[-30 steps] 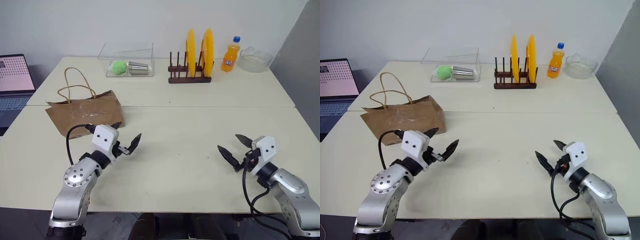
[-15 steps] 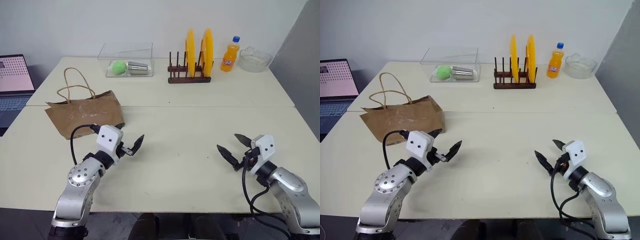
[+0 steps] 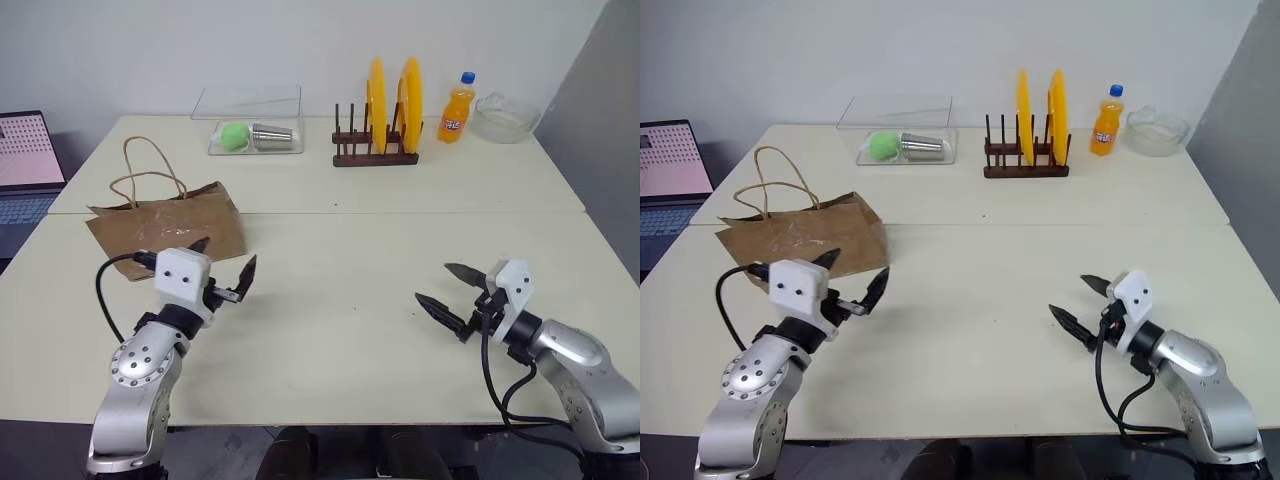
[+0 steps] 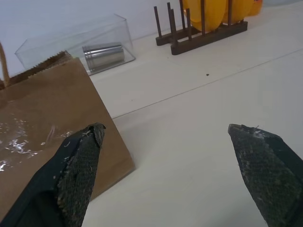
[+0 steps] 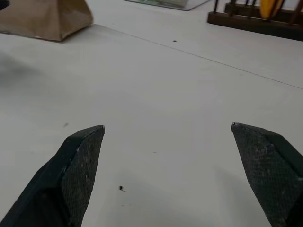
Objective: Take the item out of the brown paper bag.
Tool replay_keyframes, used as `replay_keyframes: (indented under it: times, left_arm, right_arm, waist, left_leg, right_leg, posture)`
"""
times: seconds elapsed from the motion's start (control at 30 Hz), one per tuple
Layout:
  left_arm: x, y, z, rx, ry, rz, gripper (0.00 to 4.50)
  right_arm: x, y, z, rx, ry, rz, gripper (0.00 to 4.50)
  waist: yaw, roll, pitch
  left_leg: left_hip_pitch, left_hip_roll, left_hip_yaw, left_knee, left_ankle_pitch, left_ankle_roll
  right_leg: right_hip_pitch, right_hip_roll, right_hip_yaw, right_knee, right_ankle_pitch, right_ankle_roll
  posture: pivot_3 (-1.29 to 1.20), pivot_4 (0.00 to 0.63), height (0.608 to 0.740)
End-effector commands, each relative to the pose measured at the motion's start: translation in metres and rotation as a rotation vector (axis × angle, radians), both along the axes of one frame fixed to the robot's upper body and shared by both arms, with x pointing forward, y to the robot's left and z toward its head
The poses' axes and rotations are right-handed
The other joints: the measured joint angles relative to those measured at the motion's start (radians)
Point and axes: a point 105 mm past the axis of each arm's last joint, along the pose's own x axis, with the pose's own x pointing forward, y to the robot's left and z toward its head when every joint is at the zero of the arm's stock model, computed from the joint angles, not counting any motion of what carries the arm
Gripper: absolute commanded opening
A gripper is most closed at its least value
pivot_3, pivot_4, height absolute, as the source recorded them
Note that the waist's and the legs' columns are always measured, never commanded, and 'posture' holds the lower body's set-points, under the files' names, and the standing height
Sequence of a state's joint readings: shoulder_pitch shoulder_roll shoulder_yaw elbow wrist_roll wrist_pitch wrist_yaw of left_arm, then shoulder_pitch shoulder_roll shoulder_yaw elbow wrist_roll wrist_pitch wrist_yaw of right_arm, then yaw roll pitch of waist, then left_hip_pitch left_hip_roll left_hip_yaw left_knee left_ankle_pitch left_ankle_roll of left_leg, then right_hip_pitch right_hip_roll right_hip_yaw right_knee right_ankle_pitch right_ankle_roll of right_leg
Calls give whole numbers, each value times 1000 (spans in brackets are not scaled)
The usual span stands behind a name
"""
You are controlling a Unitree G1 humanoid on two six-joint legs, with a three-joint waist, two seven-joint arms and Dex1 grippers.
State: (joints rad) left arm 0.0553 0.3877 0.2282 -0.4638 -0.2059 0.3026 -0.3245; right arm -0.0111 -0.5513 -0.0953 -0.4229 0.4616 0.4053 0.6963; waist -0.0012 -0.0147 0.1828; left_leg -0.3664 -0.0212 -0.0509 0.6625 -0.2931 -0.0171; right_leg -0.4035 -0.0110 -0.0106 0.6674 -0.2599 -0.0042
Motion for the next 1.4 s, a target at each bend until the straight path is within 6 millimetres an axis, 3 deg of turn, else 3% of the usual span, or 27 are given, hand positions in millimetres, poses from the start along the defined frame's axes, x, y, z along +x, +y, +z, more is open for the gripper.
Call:
replay_keyframes:
  times: [0.03, 0.13, 0.3, 0.47, 0.67, 0.87, 1.13, 1.4]
  left_arm:
    - [-12, 17, 9, -26, -23, 70, 4444]
    - [-18, 26, 0, -45, 36, 97, 4444]
    - [-14, 42, 9, -21, 34, 108, 4444]
    - [-7, 72, 28, 49, 12, 183, 4444]
    - [6, 112, 53, -33, 22, 215, 4444]
    - [27, 126, 82, -42, 21, 154, 4444]
    - [58, 147, 90, -124, 75, 126, 4444]
    - [81, 144, 97, -141, 106, 80, 4444]
  right_arm:
    - [-15, 30, 47, 38, -69, 250, 4500]
    - [-19, 41, 63, 22, -69, 368, 4500]
    - [-12, 46, 75, 29, -76, 390, 4500]
    - [-3, 44, 75, 22, -81, 366, 4500]
    - [2, 48, 81, 41, -96, 356, 4500]
    - [2, 51, 86, 44, -105, 356, 4500]
    - [0, 52, 88, 52, -113, 345, 4500]
    - [-3, 49, 90, 58, -117, 326, 4500]
  waist:
    - [-3, 0, 0]
    - [0, -2, 0]
    - [12, -6, 1]
    - [10, -6, 0]
    - [7, -7, 1]
    - [3, -8, 1]
    - [-1, -8, 1]
    - [0, -8, 1]
  left_leg:
    - [1, 0, 0, 0, 0, 0]
    - [1, 0, -1, 0, 0, 0]
    - [0, 0, -3, 1, 0, 1]
    - [0, 0, -2, 0, 0, 1]
    - [-1, 0, -2, 0, 0, 1]
    - [-1, 0, -2, 0, 1, 1]
    - [-2, 0, -2, 0, 1, 1]
    - [-4, 0, -2, 0, 1, 1]
  right_leg:
    - [0, 0, 0, 0, 1, 0]
    - [1, 0, -1, 1, 1, 0]
    - [1, 0, -3, 0, 1, 0]
    - [1, 0, -2, -1, 1, 0]
    - [0, 0, -2, -2, 3, -3]
    - [0, 0, -3, -2, 3, -2]
    - [-1, -1, -3, -2, 4, -4]
    - [-3, -1, -3, -2, 5, -6]
  posture:
    - [0, 150, 740]
    - [0, 150, 740]
    - [0, 150, 740]
    - [0, 150, 740]
    - [0, 150, 740]
    - [0, 150, 740]
    - [0, 150, 740]
    - [0, 150, 740]
